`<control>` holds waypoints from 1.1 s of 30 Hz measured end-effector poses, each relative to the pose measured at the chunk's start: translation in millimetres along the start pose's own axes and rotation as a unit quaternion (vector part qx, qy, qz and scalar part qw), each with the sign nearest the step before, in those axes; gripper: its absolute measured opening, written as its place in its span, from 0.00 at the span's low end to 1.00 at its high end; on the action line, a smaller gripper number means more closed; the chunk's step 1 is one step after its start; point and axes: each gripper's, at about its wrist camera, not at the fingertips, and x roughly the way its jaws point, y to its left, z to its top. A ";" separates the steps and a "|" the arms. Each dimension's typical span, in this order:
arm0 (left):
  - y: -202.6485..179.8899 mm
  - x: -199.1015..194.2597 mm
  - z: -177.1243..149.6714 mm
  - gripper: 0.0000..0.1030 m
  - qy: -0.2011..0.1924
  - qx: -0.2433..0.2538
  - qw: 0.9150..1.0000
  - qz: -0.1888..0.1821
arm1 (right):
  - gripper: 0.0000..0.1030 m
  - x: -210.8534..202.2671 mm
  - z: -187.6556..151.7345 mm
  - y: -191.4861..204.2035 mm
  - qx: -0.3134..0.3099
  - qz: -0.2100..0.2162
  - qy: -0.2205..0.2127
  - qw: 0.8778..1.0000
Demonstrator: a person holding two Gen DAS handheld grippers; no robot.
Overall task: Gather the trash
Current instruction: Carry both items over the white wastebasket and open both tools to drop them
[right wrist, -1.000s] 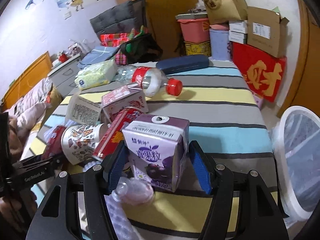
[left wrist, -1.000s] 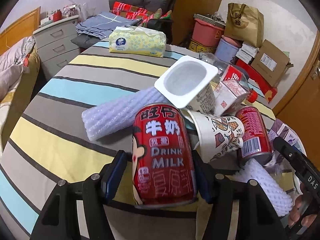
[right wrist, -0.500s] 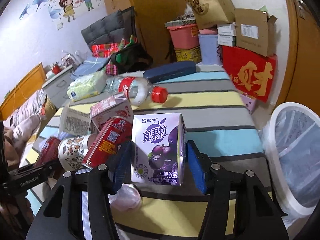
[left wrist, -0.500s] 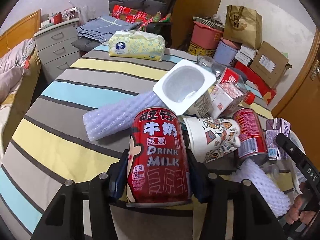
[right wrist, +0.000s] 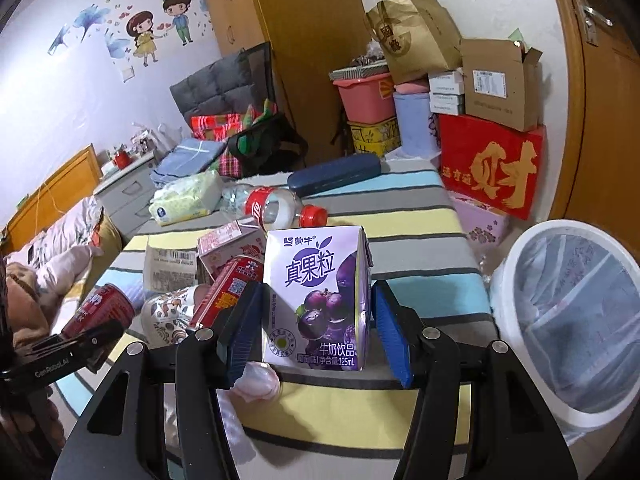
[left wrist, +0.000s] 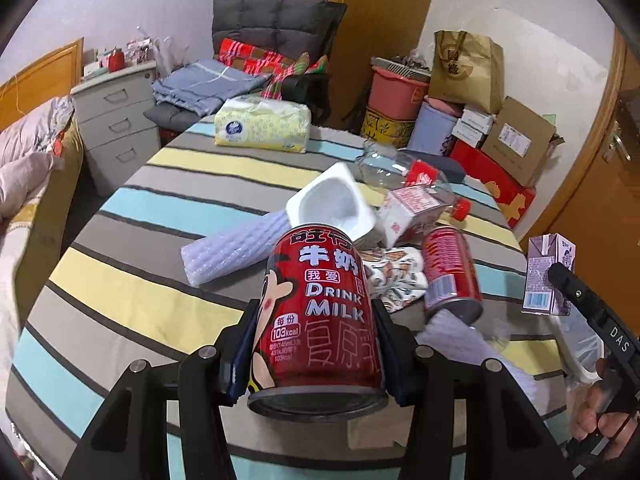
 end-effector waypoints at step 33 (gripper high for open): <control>-238.1 -36.1 -12.9 0.51 -0.033 0.179 0.971 -0.153 | 0.56 -82.1 1.1 -106.1 0.050 -0.098 -0.065 0.992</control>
